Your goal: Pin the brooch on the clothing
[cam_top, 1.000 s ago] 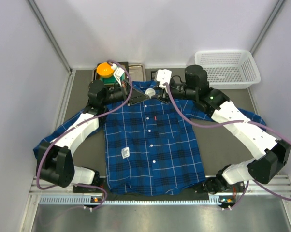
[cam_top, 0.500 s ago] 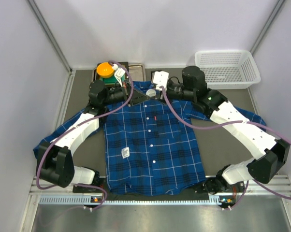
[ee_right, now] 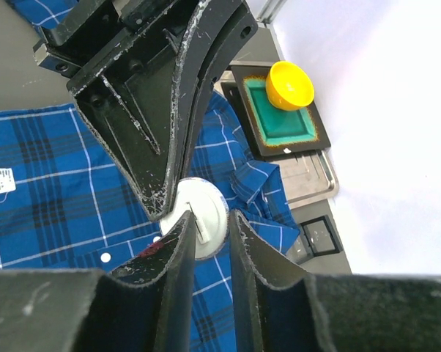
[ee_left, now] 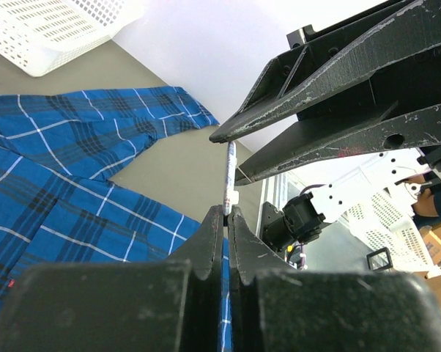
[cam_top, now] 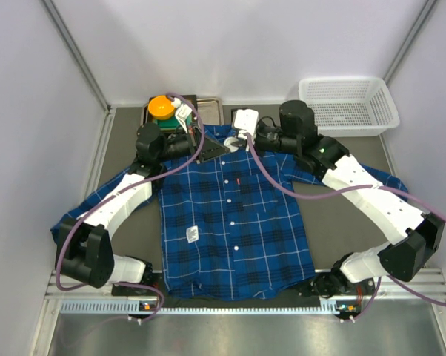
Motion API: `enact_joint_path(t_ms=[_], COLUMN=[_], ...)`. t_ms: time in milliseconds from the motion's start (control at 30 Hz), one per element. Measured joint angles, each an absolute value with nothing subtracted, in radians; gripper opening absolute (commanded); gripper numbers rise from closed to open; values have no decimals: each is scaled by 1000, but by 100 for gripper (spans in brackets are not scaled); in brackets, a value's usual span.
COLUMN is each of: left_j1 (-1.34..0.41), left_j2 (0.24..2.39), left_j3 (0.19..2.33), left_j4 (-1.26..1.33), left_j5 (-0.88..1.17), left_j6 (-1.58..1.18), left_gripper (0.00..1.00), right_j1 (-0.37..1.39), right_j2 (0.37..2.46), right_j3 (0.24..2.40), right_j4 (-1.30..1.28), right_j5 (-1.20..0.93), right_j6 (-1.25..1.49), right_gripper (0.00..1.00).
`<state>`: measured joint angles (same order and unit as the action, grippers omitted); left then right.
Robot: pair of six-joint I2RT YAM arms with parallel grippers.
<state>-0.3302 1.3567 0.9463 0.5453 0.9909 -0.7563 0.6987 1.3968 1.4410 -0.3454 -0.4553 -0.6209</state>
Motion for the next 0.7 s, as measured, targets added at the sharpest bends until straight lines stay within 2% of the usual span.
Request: enact_joint_path(t_ms=[167,367,700], left_j1=[-329,-328,-326], left_j2=[1357,1357,1357], left_j3=[946,946,946], left_j4=[545,545,551], left_j5=[991,994,1007], left_j6=[-756,-756,-757], left_gripper=[0,0,0], right_j1=[699,698,677], right_j2=[1397,1397,1397], right_j3=[1441,1441,1442], right_j4=[-346,-346,-346], right_j5=[-455,-457,-490], right_j6=[-621,-619,-554], right_gripper=[16,1,0])
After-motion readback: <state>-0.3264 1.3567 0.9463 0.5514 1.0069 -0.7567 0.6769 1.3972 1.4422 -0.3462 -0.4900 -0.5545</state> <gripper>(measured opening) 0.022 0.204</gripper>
